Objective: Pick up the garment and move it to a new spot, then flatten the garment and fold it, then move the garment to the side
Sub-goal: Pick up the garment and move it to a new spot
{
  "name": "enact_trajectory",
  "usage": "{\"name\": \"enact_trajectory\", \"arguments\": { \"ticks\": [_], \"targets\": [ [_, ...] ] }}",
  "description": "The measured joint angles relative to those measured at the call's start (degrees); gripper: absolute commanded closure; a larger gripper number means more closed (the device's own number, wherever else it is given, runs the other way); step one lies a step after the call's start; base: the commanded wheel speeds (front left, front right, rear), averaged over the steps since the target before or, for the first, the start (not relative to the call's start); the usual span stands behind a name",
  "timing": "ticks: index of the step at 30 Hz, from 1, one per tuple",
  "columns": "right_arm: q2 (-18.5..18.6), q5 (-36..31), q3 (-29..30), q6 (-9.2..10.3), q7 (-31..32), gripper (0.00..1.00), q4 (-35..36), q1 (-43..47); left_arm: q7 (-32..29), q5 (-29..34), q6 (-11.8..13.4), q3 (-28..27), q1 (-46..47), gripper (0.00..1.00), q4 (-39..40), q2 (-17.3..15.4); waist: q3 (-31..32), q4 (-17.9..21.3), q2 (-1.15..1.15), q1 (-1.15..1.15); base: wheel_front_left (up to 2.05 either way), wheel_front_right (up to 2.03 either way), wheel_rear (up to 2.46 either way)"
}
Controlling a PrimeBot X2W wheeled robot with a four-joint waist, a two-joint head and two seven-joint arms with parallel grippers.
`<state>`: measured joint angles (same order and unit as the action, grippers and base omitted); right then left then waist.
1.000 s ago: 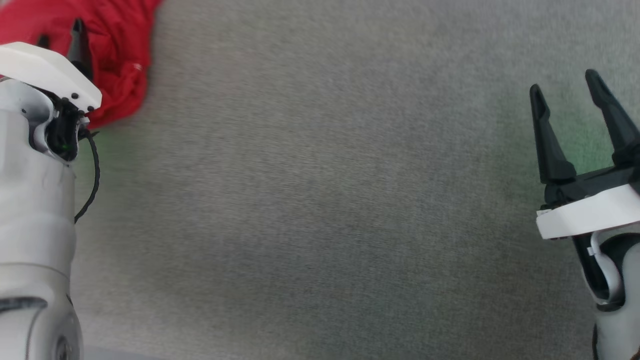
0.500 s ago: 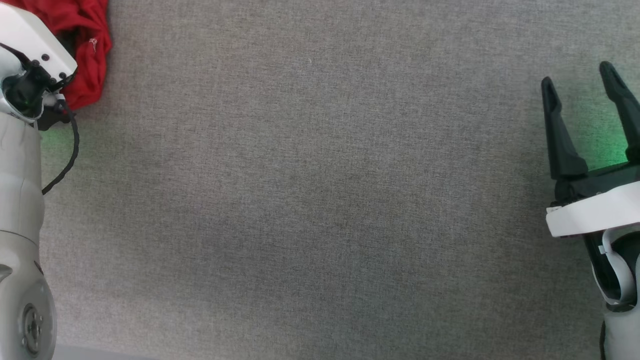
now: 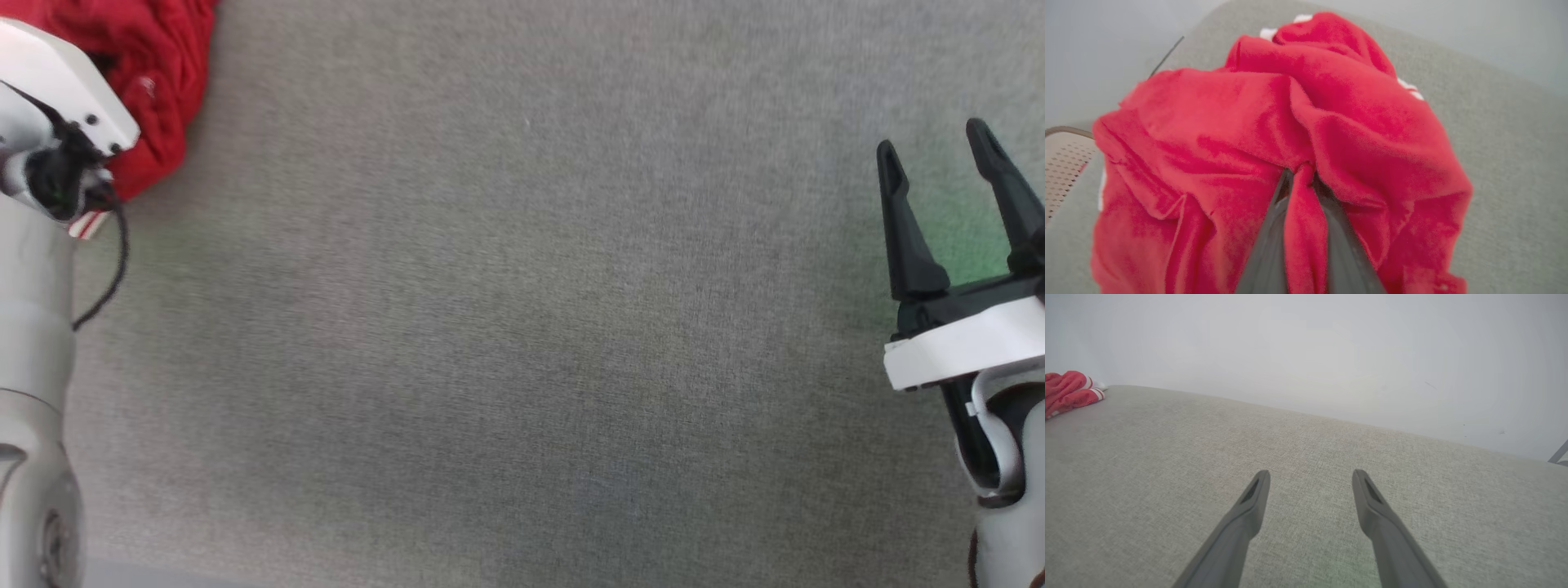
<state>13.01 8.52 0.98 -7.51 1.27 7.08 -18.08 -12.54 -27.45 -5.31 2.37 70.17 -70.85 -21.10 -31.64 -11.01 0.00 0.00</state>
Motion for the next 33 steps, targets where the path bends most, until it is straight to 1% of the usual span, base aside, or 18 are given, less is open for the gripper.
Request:
{"name": "enact_trajectory", "arguments": {
  "ticks": [8,11,16,20,23,28,31,33],
  "targets": [
    [-1.71,0.36,0.24,0.0,-2.26,0.0,-2.87,1.48,5.57,3.1,-1.03,3.63,1.42,1.0,3.54,-2.61,7.14,-1.14,0.0,0.0,0.0,0.0,0.0],
    [-2.52,0.7,0.73,0.0,-3.0,0.0,-3.98,2.86,7.56,4.9,-1.32,6.14,2.44,1.0,6.66,-3.46,11.13,-1.67,0.0,0.0,0.0,0.0,0.0],
    [-3.58,0.92,2.03,0.0,-3.85,0.0,-5.2,4.83,7.19,6.55,-1.76,9.26,3.37,1.0,11.6,-3.91,16.05,-2.34,0.0,0.0,0.0,0.0,0.0],
    [-4.67,1.08,3.09,0.0,-4.43,0.0,-5.37,6.3,4.49,6.86,-1.83,11.66,3.31,1.0,17.02,-4.32,19.74,-2.77,0.0,0.0,0.0,0.0,0.0],
    [-5.79,1.07,3.74,0.0,-4.6,0.0,-5.1,7.56,1.76,6.2,-1.93,13.65,2.2,1.0,23.13,-4.58,22.18,-2.89,0.0,0.0,0.0,0.0,0.0],
    [-6.95,1.03,5.77,0.0,-4.68,0.0,-4.19,9.42,-5.25,3.61,-2.0,16.78,-2.19,1.0,36.53,-5.43,25.12,-2.22,0.0,0.0,0.0,0.0,0.0],
    [-7.59,0.73,6.79,0.0,-4.65,0.0,-3.23,10.36,-10.72,2.19,-1.99,17.48,-5.69,1.0,46.01,-6.49,26.01,-0.77,0.0,0.0,0.0,0.0,0.0],
    [-7.9,0.48,7.53,0.01,-4.63,0.0,-2.86,10.89,-14.34,1.68,-1.36,17.96,-8.2,1.0,52.58,-6.78,26.37,0.47,0.0,0.0,0.0,0.0,0.0]
  ]
}}
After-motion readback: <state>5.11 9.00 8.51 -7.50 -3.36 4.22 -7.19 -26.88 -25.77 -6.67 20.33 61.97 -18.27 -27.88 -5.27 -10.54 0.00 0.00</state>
